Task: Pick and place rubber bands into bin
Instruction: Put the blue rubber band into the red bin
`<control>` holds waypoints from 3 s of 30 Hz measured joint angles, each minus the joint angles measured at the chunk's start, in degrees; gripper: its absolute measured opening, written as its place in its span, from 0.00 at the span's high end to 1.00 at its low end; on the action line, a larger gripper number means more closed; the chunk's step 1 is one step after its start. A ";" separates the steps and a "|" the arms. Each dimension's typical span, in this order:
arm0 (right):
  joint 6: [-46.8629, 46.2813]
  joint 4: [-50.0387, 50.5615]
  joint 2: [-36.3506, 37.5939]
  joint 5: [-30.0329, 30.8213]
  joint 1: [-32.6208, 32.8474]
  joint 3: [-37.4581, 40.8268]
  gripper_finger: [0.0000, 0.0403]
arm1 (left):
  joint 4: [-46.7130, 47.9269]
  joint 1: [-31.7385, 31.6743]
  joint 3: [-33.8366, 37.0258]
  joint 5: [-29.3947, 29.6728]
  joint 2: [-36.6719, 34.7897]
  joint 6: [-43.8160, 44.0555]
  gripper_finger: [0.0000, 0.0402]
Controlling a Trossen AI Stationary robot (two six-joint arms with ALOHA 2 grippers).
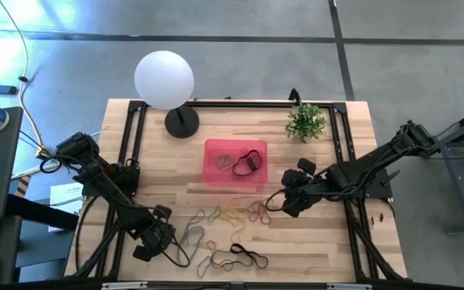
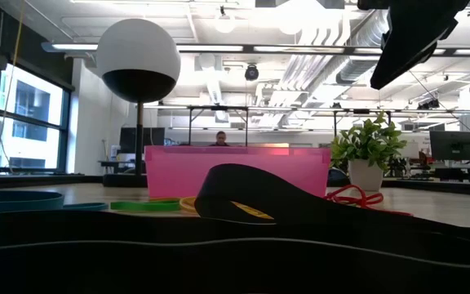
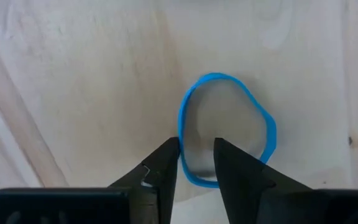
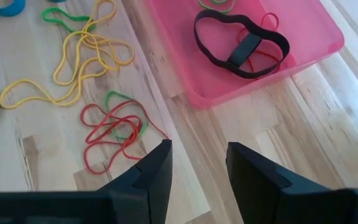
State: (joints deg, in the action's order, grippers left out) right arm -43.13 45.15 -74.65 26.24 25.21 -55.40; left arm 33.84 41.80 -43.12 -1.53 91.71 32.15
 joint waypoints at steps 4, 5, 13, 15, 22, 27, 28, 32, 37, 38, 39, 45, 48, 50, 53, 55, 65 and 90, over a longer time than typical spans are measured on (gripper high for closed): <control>-0.38 0.00 0.02 0.07 0.00 0.00 0.65 | 0.44 -0.02 -0.06 0.56 0.21 0.17 0.78; -0.38 0.00 0.02 0.07 0.00 0.00 0.65 | 0.46 -0.04 -0.06 0.63 0.21 0.20 0.79; -0.39 -0.12 0.01 0.33 0.00 0.00 0.65 | 0.88 -0.07 -0.06 1.97 0.23 0.81 0.93; -0.38 -0.36 0.02 0.36 0.00 0.00 0.65 | 0.97 -0.09 -0.06 2.23 0.23 0.84 0.97; -0.38 -0.44 0.01 0.60 0.02 0.00 0.65 | 1.07 -0.11 -0.06 2.40 0.21 1.12 1.00; -0.40 -0.44 0.02 0.66 0.02 0.00 0.65 | 1.82 -0.15 -0.97 2.71 0.43 1.17 1.00; -0.38 -0.44 0.00 0.66 0.02 0.00 0.65 | 2.13 -0.15 -1.43 2.99 0.43 1.17 1.00; -0.38 -0.45 0.00 0.66 0.02 0.00 0.65 | 6.54 -0.29 -3.85 7.46 0.78 0.08 1.00; -0.36 -0.46 0.00 0.66 0.02 0.00 0.65 | 12.66 -1.69 -7.83 9.90 0.65 -0.77 1.00; -0.33 -0.45 0.02 0.65 0.02 0.00 0.65 | 13.75 -2.12 -8.61 9.91 0.51 -1.47 1.00; -0.14 -0.53 0.01 0.65 0.02 0.00 0.65 | 14.27 -2.81 -9.55 10.54 0.20 -2.33 1.00; 0.06 -1.43 0.02 0.60 0.04 0.02 0.65 | 18.34 -6.92 -15.44 15.60 -1.73 -7.66 1.00; 0.06 -1.62 0.02 0.42 0.04 0.04 0.65 | 21.58 -9.14 -18.47 18.69 -3.34 -11.15 1.00; 0.06 -1.92 0.02 0.42 0.07 0.04 0.65 | 22.35 -10.98 -20.67 21.52 -4.32 -13.62 1.00; 0.08 -2.41 0.02 0.48 0.09 0.04 0.65 | 24.89 -14.40 -23.71 25.26 -5.97 -18.28 1.00; 0.15 -2.65 0.02 0.56 0.09 0.04 0.65 | 24.98 -17.14 -25.48 27.40 -6.74 -22.47 1.00; 0.70 -5.12 0.02 4.95 0.04 0.04 0.65 | 10.99 -36.13 -29.26 30.19 -7.35 -46.47 1.00; -1.98 -10.29 0.02 11.01 -0.09 0.04 0.65 | 4.91 -54.60 -29.26 15.74 12.54 -60.25 0.97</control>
State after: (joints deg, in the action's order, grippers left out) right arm -45.10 34.85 -74.63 37.25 25.12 -55.35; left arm 38.75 -12.80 -72.38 14.21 104.25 -28.09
